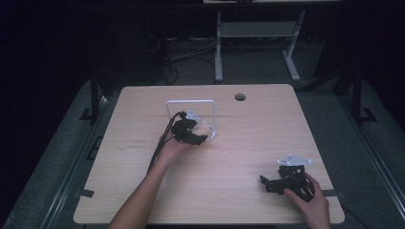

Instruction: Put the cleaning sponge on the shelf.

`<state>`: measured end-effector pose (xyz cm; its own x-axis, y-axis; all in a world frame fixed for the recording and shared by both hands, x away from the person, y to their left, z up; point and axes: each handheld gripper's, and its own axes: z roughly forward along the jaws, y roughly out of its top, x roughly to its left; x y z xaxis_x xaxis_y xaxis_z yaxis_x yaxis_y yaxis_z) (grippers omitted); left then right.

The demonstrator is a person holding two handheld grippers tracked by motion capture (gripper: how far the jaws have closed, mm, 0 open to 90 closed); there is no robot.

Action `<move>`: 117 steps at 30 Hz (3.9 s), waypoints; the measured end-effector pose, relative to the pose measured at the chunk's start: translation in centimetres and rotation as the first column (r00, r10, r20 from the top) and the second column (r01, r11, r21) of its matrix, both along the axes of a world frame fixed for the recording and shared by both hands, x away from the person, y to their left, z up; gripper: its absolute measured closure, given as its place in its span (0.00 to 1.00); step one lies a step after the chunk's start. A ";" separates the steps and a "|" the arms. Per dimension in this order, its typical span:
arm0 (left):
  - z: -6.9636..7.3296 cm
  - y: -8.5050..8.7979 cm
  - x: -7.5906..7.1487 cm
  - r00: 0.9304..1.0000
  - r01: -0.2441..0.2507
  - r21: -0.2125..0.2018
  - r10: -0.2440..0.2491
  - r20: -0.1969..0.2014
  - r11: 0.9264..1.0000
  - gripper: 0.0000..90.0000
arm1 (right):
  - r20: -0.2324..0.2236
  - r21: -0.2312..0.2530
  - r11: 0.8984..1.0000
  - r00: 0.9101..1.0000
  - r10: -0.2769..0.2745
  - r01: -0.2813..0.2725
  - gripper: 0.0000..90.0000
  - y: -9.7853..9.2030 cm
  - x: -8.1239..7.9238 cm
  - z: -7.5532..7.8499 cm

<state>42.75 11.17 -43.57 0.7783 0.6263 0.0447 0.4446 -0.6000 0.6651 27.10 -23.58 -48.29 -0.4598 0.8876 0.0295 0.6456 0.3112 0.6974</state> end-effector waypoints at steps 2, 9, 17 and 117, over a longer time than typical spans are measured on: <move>-0.1 0.0 0.1 1.000 0.004 0.005 -0.004 -0.002 1.000 0.36 | 0.000 0.000 1.000 1.000 0.000 0.000 0.01 0.0 0.0 0.0; -0.3 -0.3 0.6 1.000 0.000 0.020 0.000 0.003 1.000 0.35 | 0.000 0.000 1.000 1.000 0.000 0.000 0.01 0.0 0.0 0.0; -0.5 -0.5 0.8 1.000 0.000 0.044 0.000 0.003 0.999 0.35 | 0.000 0.000 1.000 1.000 0.000 0.000 0.01 0.0 0.0 0.0; -1.0 1.1 -3.6 0.995 0.042 -0.038 -0.045 -0.090 0.998 1.00 | 0.000 0.000 1.000 1.000 0.000 0.000 0.01 0.0 0.0 0.0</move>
<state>39.11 12.30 -44.53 0.8049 0.5914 -0.0488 0.4776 -0.5969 0.6447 27.10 -23.58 -48.29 -0.4600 0.8874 0.0294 0.6456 0.3115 0.6972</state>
